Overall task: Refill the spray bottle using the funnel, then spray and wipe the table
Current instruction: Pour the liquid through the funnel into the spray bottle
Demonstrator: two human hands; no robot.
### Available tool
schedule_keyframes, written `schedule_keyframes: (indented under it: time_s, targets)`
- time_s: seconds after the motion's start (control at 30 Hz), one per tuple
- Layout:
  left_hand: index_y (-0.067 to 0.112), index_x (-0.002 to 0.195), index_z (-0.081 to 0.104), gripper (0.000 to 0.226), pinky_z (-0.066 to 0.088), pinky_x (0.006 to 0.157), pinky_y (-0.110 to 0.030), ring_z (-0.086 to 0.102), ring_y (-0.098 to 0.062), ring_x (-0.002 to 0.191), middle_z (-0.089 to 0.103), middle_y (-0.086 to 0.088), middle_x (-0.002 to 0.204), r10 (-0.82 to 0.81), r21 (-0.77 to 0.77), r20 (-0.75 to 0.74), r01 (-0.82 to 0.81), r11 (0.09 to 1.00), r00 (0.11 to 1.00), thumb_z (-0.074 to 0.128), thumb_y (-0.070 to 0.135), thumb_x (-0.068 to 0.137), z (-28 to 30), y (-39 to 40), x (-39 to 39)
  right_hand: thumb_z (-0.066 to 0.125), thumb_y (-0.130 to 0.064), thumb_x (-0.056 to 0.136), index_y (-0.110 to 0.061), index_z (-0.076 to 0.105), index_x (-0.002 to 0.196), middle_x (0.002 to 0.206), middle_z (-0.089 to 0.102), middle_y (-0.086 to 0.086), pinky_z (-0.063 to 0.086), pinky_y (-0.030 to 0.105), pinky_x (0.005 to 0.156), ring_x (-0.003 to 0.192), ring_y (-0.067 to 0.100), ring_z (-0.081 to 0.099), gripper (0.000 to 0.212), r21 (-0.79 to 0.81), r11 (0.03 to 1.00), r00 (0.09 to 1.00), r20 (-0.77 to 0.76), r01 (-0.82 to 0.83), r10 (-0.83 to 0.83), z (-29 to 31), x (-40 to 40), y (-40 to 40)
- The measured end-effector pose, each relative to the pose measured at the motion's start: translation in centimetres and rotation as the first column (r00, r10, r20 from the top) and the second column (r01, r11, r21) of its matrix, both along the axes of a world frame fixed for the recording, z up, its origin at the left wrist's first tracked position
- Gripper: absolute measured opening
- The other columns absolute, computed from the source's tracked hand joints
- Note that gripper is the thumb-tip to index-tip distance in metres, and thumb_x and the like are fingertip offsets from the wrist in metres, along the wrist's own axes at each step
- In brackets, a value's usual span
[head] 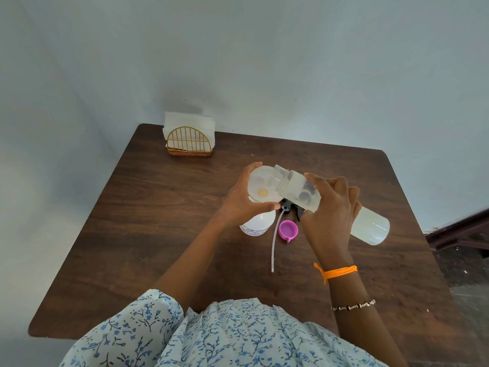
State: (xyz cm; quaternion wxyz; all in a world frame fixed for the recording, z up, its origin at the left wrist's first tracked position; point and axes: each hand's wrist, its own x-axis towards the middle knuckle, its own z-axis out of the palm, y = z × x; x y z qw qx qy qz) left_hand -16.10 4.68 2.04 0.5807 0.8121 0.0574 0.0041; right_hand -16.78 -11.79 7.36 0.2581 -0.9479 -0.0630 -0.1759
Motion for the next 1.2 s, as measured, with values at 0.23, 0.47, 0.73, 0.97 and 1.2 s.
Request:
schedule_keyframes:
  time_s: [0.23, 0.47, 0.73, 0.97, 1.2]
  targets:
    - [0.041, 0.134, 0.022, 0.09, 0.036, 0.084, -0.022, 0.036, -0.006, 0.115, 0.03, 0.022, 0.123, 0.001, -0.002, -0.001, -0.001, 1.0, 1.0, 0.081, 0.029, 0.068, 0.08, -0.03, 0.08, 0.066, 0.013, 0.062, -0.02, 0.061, 0.117, 0.106, 0.054, 0.009, 0.026, 0.032, 0.085, 0.102, 0.028, 0.043, 0.064, 0.0, 1.0, 1.0, 0.015, 0.007, -0.007, -0.15, 0.09, -0.08]
    - [0.046, 0.13, 0.022, 0.089, 0.036, 0.08, -0.016, 0.037, -0.005, 0.113, 0.031, 0.023, 0.123, -0.001, 0.0, -0.003, 0.001, 1.0, 1.0, 0.082, 0.029, 0.067, 0.01, 0.02, 0.04, 0.066, 0.013, 0.063, -0.019, 0.06, 0.118, 0.109, 0.054, 0.011, 0.032, 0.04, 0.089, 0.104, 0.03, 0.043, 0.064, 0.01, 1.0, 1.0, -0.006, -0.002, 0.002, 0.19, -0.05, 0.09]
    - [0.041, 0.135, 0.021, 0.092, 0.034, 0.081, -0.019, 0.036, -0.005, 0.113, 0.03, 0.022, 0.123, 0.013, 0.026, -0.019, -0.012, 1.0, 1.0, 0.082, 0.033, 0.066, 0.15, 0.09, 0.23, 0.065, 0.013, 0.06, -0.02, 0.061, 0.117, 0.106, 0.054, 0.009, 0.027, 0.034, 0.085, 0.102, 0.029, 0.042, 0.066, 0.015, 1.0, 1.0, 0.013, -0.004, 0.004, 0.01, 0.12, 0.03]
    - [0.04, 0.137, 0.021, 0.093, 0.033, 0.077, -0.013, 0.035, -0.003, 0.113, 0.032, 0.012, 0.139, 0.017, 0.033, -0.025, -0.016, 0.999, 1.0, 0.082, 0.032, 0.067, 0.21, 0.01, 0.29, 0.068, 0.012, 0.061, -0.019, 0.061, 0.116, 0.107, 0.054, 0.01, 0.027, 0.033, 0.085, 0.102, 0.03, 0.043, 0.064, 0.003, 1.0, 1.0, 0.021, -0.005, 0.005, -0.14, 0.22, -0.01]
    - [0.036, 0.138, 0.021, 0.094, 0.029, 0.072, -0.006, 0.033, -0.002, 0.112, 0.032, 0.012, 0.14, 0.025, 0.04, -0.026, -0.024, 0.999, 0.999, 0.082, 0.029, 0.067, 0.25, -0.01, 0.43, 0.068, 0.012, 0.061, -0.018, 0.062, 0.116, 0.107, 0.055, 0.011, 0.03, 0.036, 0.086, 0.102, 0.03, 0.044, 0.063, 0.008, 1.0, 1.0, 0.018, -0.007, 0.006, -0.08, 0.44, -0.03]
